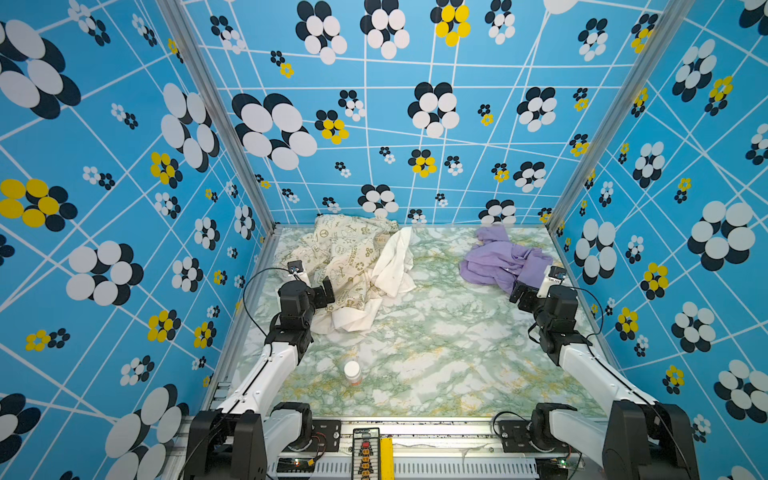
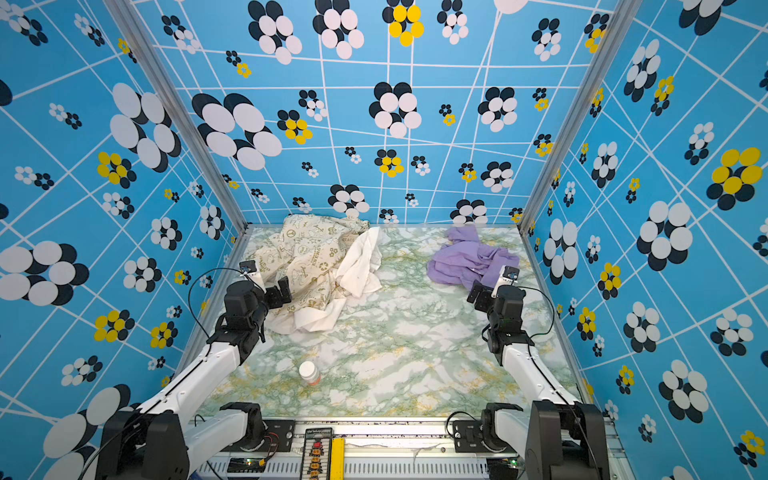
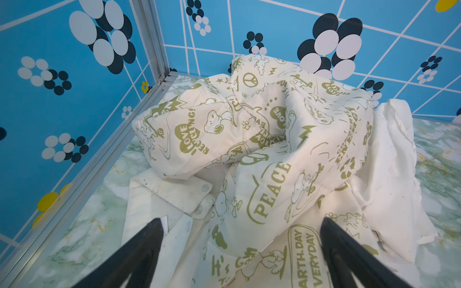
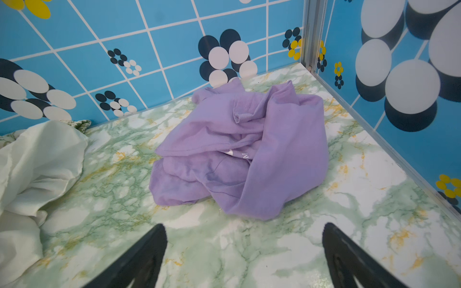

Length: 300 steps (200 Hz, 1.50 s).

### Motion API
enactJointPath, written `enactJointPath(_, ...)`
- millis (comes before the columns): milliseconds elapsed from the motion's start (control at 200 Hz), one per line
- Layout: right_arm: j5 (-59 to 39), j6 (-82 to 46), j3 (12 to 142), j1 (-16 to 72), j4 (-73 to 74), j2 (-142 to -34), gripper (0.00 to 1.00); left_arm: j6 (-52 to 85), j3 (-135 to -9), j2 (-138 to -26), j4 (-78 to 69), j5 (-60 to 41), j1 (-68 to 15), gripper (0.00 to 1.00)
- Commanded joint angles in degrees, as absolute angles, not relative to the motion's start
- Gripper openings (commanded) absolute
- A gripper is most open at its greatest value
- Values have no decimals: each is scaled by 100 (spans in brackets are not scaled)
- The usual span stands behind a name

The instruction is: Pick out a specific cloth from the pile

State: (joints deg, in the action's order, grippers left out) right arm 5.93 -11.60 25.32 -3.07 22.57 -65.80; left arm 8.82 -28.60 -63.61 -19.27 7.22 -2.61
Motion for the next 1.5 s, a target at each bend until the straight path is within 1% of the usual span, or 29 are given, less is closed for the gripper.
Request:
enactJointPath(0,697,-882,2295,-329,3175,-6910,99,558,-2564,-6596,-3024,869,-211,99)
enactJointPath(90,579,-742,2163,-325,3676,-7227,99,449,-2371,-6839,-3488,880,-211,99)
enactJointPath(205,350,-560,2008,-325,4353,-7637,99,176,-2156,-7221,-4246,613,-211,99)
enactJointPath(280,179,-439,1890,-325,4893,-7933,99,157,-2279,-7337,-4008,579,-170,99)
enactJointPath(415,11,-420,1724,-325,5724,-8500,99,193,-2311,-7548,-4017,274,-53,99)
enactJointPath(540,-34,-429,1596,-325,6566,-8996,99,168,-2054,-7964,-4795,169,-38,99)
enactJointPath(665,-122,-357,1861,-326,5679,-8779,99,158,-1986,-8378,-5246,149,-35,99)
enactJointPath(810,-63,-266,2141,-256,5258,-8833,99,82,-2067,-8924,-5612,-27,-38,99)
enactJointPath(870,-10,-255,2166,-220,5236,-8845,99,92,-2203,-8821,-5143,-74,-37,99)
enactJointPath(1494,96,-201,2209,-161,5133,-8842,99,-9,-2210,-8861,-5212,-13,-123,99)
